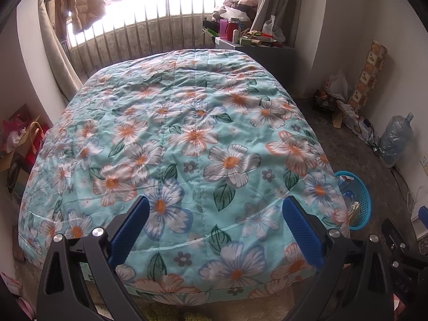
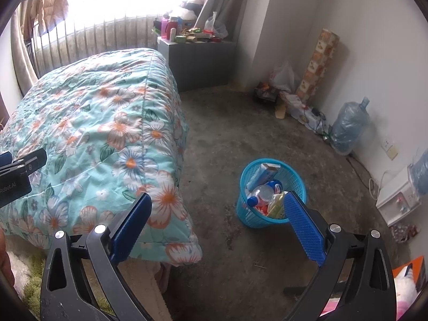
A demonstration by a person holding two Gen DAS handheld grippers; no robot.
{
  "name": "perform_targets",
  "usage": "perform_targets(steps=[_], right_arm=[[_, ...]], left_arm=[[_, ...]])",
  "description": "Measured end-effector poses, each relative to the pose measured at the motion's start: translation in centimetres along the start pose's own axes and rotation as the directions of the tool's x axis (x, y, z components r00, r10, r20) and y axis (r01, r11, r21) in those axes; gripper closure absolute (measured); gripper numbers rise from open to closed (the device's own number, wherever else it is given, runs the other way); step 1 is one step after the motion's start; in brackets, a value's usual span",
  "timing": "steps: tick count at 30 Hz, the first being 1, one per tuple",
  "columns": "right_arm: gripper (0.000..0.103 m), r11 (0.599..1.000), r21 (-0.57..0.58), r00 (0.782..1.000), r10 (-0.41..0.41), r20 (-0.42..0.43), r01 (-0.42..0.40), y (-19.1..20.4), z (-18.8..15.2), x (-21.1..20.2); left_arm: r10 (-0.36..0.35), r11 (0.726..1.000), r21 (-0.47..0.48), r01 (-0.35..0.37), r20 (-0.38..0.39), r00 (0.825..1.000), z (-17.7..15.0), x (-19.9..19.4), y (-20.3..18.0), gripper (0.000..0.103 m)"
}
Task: Collect trash
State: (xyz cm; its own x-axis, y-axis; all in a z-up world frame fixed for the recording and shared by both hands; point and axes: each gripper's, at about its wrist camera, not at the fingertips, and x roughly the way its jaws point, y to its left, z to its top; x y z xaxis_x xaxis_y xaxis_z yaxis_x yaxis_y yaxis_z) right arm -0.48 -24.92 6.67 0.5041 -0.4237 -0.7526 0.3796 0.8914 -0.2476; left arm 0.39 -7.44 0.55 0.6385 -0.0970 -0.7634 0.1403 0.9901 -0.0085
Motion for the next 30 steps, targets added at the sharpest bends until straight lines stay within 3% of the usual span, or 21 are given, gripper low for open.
perform_targets(steps=[30], right_arm=[[0.008,1.000,-0.017,1.000,0.000,0.014,0.000,0.32,0.34,-0.59]], left_arm=[[0.002,1.000,-0.014,-0.002,-0.003,1.000,0.07,-0.13,0.54,0.006]])
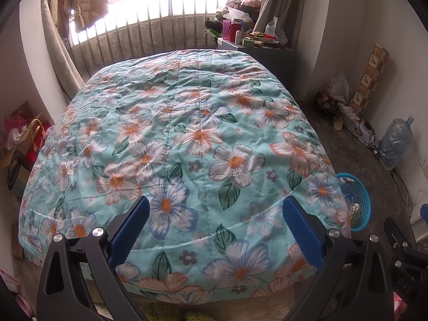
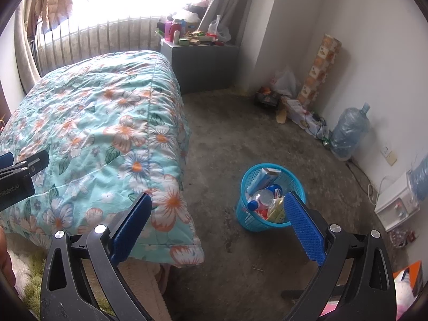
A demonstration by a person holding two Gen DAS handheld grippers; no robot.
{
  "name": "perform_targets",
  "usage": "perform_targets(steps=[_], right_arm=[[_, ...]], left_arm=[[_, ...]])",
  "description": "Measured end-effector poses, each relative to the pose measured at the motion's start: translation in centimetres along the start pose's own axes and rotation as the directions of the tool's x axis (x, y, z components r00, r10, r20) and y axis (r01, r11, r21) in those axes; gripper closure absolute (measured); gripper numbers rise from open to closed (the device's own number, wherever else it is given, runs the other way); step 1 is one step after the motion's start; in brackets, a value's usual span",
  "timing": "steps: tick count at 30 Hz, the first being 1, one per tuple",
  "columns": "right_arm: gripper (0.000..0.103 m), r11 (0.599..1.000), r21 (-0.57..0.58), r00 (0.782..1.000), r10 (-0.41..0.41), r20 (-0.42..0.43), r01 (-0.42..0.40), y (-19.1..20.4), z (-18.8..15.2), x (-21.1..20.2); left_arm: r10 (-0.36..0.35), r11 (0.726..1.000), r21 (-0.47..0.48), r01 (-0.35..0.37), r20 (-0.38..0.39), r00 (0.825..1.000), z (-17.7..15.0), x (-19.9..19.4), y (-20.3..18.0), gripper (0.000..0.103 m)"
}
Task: Collect trash
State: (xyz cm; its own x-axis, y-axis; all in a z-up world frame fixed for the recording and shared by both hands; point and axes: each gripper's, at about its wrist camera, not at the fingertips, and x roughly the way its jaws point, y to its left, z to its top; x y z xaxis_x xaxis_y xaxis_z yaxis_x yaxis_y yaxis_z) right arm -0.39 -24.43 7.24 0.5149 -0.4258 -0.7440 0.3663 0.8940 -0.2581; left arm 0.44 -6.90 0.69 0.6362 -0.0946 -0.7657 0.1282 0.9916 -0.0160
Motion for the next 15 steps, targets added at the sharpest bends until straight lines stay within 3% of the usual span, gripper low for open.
perform_targets(steps=[15], right_arm=[[0.008,1.000,-0.001,1.000,0.003,0.001,-0.003,0.19,0.03,-0.01]], left_arm=[[0.001,1.000,0.004,-0.001,-0.003,1.000,-0.09,-0.01,-0.11,0.006]])
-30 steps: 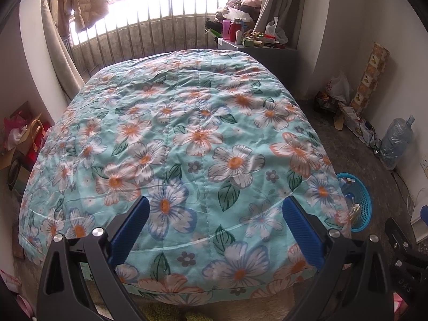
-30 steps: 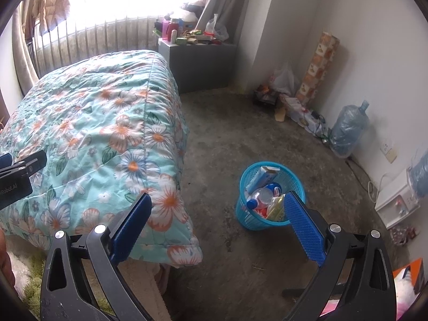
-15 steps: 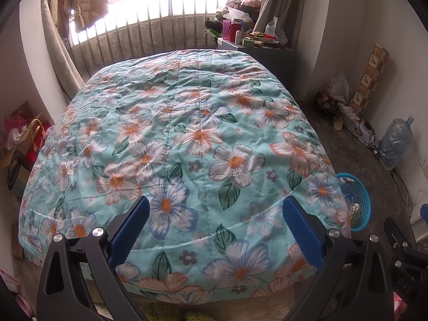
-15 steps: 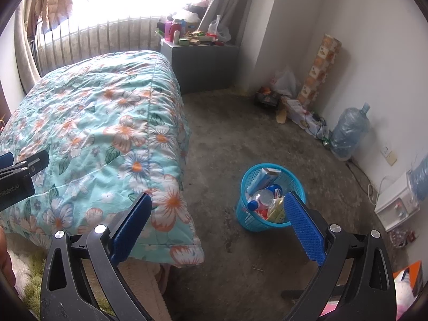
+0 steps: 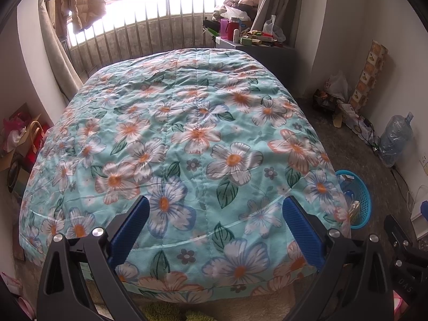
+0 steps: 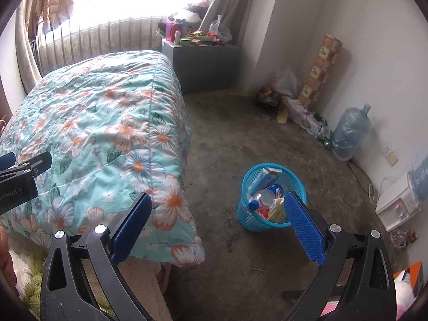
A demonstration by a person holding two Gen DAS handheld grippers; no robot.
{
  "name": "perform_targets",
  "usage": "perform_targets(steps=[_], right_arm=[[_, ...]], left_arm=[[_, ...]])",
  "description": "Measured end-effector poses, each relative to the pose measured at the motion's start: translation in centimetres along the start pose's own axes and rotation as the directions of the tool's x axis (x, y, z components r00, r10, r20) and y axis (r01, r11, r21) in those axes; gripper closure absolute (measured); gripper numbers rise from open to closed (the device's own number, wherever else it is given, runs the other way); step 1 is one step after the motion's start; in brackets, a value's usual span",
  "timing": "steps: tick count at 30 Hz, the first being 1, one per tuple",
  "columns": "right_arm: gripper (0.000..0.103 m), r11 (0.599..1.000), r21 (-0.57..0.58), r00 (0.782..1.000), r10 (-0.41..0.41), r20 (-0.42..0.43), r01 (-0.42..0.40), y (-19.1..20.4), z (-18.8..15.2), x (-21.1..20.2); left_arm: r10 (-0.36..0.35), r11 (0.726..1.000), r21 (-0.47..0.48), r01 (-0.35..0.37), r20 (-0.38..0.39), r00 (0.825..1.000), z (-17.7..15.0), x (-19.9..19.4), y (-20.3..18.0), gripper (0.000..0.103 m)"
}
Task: Collect trash
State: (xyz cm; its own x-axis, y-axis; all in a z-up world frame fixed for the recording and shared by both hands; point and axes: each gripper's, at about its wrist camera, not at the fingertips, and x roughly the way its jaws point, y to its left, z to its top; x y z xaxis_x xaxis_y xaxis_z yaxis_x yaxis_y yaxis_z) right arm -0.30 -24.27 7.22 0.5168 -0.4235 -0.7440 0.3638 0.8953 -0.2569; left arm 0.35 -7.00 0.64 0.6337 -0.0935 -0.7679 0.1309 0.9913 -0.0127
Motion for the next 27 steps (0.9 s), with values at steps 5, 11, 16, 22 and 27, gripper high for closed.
perform_targets(steps=[5,11,16,22,27], right_arm=[[0.008,1.000,-0.001,1.000,0.003,-0.002,-0.003,0.25,-0.04,-0.02],[0.008,1.000,-0.002,1.000,0.006,-0.002,-0.006,0.50,-0.06,-0.02],[0.008,1.000,-0.001,1.000,0.007,-0.002,-0.007,0.66,-0.12,-0.01],[0.008,1.000,-0.003,1.000,0.010,-0.001,-0.010,0.97,-0.21,-0.09],[0.008,1.000,-0.003,1.000,0.010,-0.003,-0.010,0.78,-0.19,-0.07]], left_arm=[[-0.001,1.000,0.005,0.001,-0.005,1.000,-0.17,0.16,-0.19,0.006],[-0.001,1.000,0.008,0.001,-0.007,1.000,-0.23,0.29,-0.23,0.006],[-0.001,1.000,0.009,0.001,-0.010,1.000,-0.24,0.30,-0.24,0.006],[0.003,1.000,0.012,-0.003,-0.017,1.000,-0.45,0.35,-0.30,0.006],[0.001,1.000,0.012,-0.001,-0.017,1.000,-0.27,0.33,-0.33,0.006]])
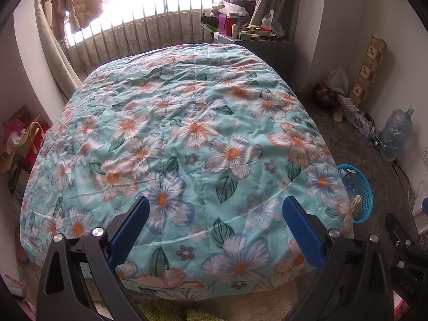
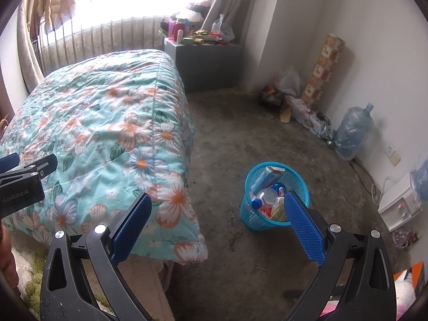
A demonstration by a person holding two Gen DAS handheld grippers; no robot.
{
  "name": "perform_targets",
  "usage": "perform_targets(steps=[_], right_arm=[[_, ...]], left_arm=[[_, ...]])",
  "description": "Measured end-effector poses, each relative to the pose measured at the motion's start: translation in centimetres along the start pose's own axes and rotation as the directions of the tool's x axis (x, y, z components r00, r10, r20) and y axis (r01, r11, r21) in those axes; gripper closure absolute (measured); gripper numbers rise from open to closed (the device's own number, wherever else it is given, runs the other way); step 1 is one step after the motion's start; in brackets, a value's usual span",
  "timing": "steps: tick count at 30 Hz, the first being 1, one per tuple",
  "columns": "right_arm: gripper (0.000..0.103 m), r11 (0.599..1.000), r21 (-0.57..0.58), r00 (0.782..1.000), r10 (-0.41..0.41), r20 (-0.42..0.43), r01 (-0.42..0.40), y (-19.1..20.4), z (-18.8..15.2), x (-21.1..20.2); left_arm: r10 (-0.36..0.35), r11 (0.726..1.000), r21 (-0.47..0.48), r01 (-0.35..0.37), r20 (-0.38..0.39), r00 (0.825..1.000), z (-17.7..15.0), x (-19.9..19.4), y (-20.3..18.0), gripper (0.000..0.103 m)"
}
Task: Collect trash
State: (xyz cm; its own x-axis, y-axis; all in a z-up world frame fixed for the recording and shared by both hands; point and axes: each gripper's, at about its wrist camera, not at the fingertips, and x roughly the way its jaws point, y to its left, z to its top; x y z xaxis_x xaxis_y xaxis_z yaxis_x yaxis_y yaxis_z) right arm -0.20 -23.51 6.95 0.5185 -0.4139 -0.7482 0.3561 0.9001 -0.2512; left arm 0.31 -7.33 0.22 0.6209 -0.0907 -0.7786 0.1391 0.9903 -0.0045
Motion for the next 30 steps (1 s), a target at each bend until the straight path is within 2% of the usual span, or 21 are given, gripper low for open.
perform_targets(steps=[30], right_arm=[[0.008,1.000,-0.001,1.000,0.004,-0.001,-0.004,-0.06,0.02,0.01]], left_arm=[[0.002,1.000,0.004,-0.002,-0.002,1.000,-0.06,0.01,-0.11,0.006]])
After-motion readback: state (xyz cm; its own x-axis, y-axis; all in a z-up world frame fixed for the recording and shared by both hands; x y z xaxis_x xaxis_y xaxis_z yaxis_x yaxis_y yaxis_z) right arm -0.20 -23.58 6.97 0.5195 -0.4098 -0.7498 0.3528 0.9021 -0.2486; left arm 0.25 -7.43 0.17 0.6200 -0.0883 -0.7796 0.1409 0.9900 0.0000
